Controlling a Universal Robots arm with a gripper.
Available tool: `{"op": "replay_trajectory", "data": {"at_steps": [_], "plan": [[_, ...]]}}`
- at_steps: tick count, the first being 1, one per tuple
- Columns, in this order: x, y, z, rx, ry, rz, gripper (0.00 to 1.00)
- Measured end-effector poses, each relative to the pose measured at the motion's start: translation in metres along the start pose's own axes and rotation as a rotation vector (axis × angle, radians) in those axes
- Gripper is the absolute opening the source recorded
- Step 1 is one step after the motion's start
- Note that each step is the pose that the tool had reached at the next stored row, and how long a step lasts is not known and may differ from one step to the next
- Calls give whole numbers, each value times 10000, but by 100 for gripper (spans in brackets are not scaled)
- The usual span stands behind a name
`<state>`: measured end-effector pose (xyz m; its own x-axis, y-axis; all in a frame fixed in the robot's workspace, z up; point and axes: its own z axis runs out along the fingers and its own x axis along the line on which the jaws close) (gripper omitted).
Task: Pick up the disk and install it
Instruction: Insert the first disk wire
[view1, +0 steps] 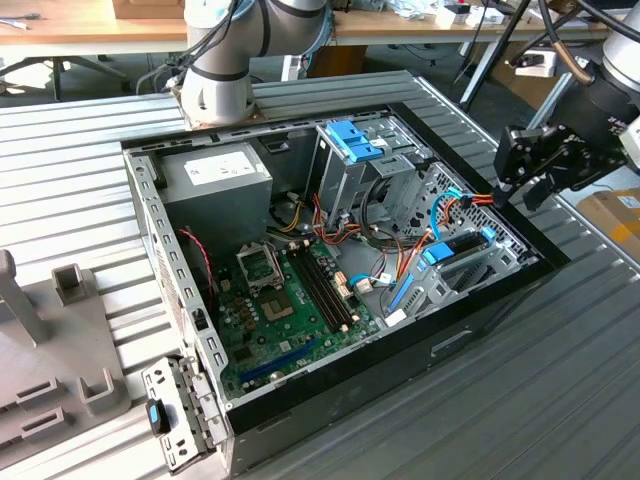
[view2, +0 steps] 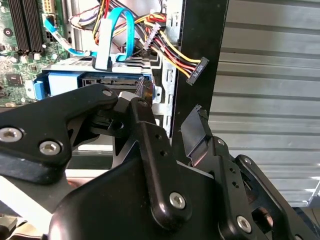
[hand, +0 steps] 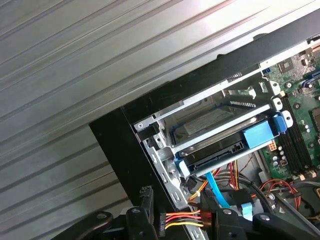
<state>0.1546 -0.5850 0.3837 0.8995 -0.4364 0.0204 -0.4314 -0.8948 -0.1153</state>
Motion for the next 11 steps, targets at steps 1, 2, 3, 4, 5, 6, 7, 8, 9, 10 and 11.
{"op": "replay_trajectory", "data": {"at_steps": [1, 2, 3, 4, 5, 6, 7, 8, 9, 10, 11], "plan": [[4, -1, 9, 0, 0, 0, 50], [8, -2, 18, 0, 1, 0, 50], [12, -3, 27, 0, 0, 1, 50], [16, -4, 36, 0, 0, 0, 50], [21, -5, 53, 0, 1, 1, 50], [22, -5, 62, -1, 1, 2, 50], [24, -6, 71, -2, 1, 1, 50], [32, -14, 87, 0, 0, 0, 50], [44, -35, 97, 0, 1, 2, 50], [54, -51, 101, 0, 0, 3, 50], [65, -68, 106, 0, 1, 3, 50]]}}
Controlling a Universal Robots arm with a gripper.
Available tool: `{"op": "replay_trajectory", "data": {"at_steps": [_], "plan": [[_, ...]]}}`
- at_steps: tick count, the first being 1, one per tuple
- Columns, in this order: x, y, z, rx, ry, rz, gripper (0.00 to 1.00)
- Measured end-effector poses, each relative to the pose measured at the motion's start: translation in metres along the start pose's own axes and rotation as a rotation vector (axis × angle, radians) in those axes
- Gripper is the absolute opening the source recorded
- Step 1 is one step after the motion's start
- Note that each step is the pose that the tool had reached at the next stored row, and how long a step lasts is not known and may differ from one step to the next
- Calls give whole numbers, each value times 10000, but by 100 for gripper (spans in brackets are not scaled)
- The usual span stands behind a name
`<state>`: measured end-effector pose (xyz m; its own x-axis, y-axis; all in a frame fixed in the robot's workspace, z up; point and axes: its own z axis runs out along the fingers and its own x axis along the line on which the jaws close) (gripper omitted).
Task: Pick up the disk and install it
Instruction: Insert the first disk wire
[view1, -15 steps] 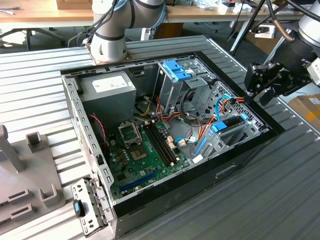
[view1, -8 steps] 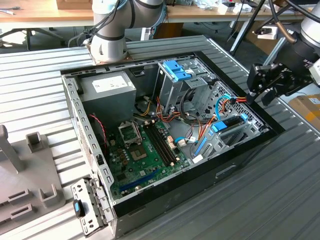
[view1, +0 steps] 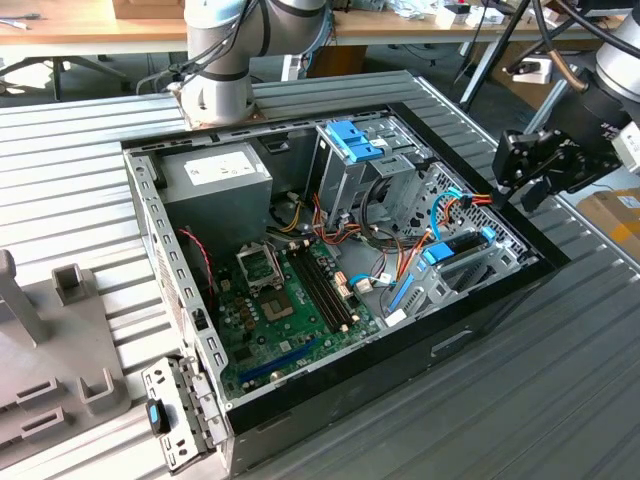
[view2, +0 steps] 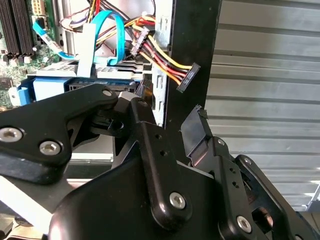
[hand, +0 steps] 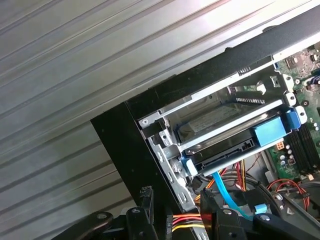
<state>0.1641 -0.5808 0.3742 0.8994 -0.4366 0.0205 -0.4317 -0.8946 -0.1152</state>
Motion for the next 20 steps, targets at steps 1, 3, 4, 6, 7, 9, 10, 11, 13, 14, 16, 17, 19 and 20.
{"op": "replay_trajectory", "data": {"at_steps": [1, 3, 4, 6, 7, 9, 10, 11, 13, 14, 16, 17, 19, 20], "plan": [[12, -29, 11, -1, 0, 0, 50], [12, -60, 33, 0, 0, 1, 50], [13, -68, 41, -1, 0, 2, 50], [28, -83, 60, 2, -1, 2, 50], [62, -101, 69, -2, 2, 3, 50], [95, -112, 76, 0, 1, 3, 50], [100, -102, 76, 1, 0, 4, 50], [101, -99, 76, 1, 0, 10, 50], [101, -99, 76, -1, 4, 34, 50], [101, -100, 76, 0, 4, 36, 50], [92, -115, 76, -3, 6, 38, 50], [86, -127, 79, -1, 4, 38, 50], [82, -136, 80, 0, 4, 37, 50], [82, -137, 80, -1, 4, 37, 50]]}}
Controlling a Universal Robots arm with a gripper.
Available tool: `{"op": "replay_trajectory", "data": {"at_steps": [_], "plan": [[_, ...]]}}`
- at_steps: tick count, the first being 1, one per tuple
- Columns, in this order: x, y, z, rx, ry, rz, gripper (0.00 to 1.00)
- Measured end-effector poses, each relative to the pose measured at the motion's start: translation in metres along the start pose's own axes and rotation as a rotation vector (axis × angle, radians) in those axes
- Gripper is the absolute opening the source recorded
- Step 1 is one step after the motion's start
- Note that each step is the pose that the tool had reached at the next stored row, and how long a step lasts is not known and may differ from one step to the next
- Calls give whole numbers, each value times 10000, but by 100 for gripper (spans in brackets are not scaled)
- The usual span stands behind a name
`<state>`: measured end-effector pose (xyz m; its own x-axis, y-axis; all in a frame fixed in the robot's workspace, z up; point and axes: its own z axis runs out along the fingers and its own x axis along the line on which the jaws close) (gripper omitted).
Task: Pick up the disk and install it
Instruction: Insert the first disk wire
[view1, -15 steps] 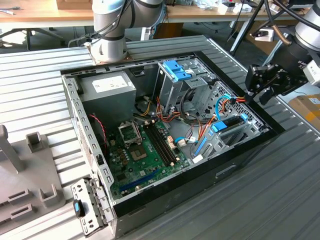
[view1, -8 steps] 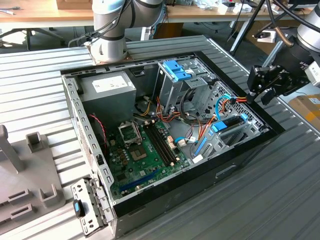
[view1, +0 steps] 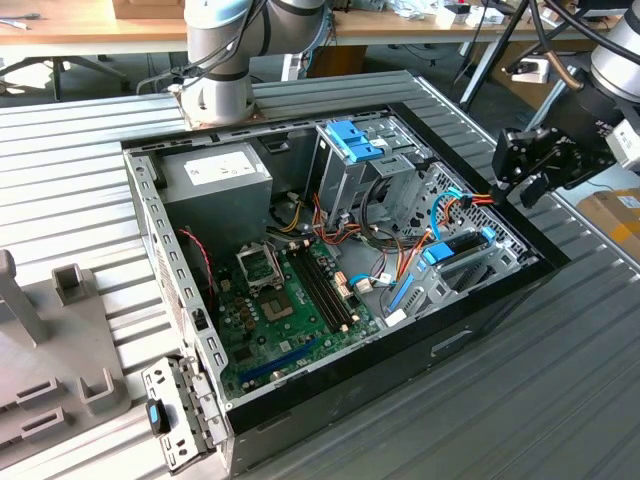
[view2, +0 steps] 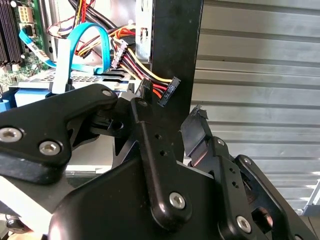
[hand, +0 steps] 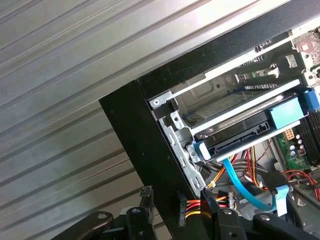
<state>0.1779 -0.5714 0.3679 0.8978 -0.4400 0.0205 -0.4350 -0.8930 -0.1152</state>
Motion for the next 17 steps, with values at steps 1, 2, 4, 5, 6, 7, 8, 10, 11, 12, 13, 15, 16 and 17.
{"op": "replay_trajectory", "data": {"at_steps": [1, 2, 4, 5, 6, 7, 8, 10, 11, 12, 13, 15, 16, 17], "plan": [[0, -1, 0, 1, 0, 1, 50], [4, -5, 0, 0, 1, -1, 50], [6, -6, 0, 0, 0, 0, 50], [6, -6, 0, -1, 1, 1, 50], [6, -6, 0, -1, 1, 1, 50], [7, -6, 0, 0, 0, 0, 50], [7, -6, 0, 0, 0, 0, 49], [7, -6, 0, 0, 0, 1, 42], [8, -6, 1, 0, 0, 0, 35], [8, -6, 1, 0, 0, 1, 35], [8, -6, 1, 0, 0, 0, 35], [8, -6, 1, 1, 0, 1, 35], [6, -5, 1, 5, -1, 1, 35], [0, -2, 1, 8, 1, -1, 35]]}}
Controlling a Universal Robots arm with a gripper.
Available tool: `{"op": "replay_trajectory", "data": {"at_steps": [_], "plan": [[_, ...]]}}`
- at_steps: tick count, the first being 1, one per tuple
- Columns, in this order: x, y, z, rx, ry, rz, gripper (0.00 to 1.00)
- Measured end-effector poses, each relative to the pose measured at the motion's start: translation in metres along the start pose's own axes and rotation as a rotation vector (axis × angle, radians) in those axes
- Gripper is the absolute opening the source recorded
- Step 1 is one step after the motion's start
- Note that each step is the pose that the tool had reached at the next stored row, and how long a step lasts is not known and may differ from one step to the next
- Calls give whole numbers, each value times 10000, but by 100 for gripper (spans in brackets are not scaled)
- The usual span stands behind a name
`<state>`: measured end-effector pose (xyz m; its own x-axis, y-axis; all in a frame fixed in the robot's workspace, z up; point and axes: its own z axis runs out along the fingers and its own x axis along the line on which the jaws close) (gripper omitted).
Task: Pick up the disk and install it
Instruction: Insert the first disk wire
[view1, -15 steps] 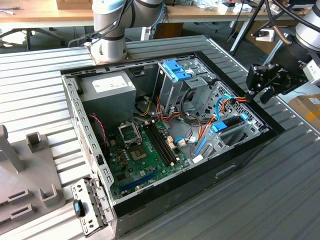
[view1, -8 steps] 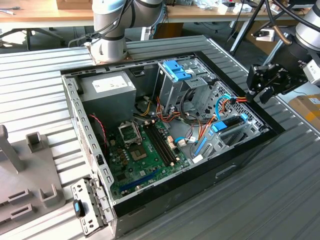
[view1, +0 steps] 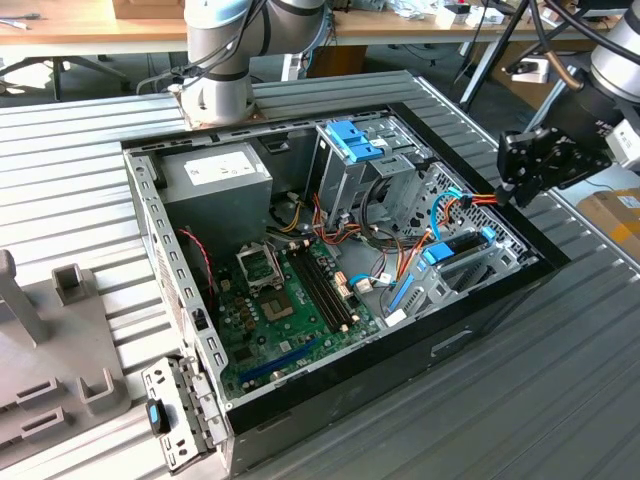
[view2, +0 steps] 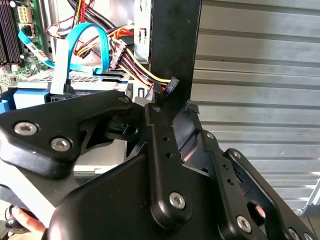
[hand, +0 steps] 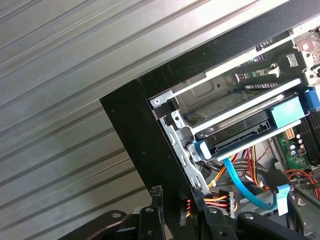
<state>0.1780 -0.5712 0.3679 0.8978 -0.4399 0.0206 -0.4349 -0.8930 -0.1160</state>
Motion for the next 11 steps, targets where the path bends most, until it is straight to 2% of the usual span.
{"op": "replay_trajectory", "data": {"at_steps": [4, 6, 11], "plan": [[-31, 18, 3, 4, 9, 0, 35], [-35, 25, 42, 2, 11, 0, 35], [-35, 25, 44, 4, 10, 0, 35]]}}
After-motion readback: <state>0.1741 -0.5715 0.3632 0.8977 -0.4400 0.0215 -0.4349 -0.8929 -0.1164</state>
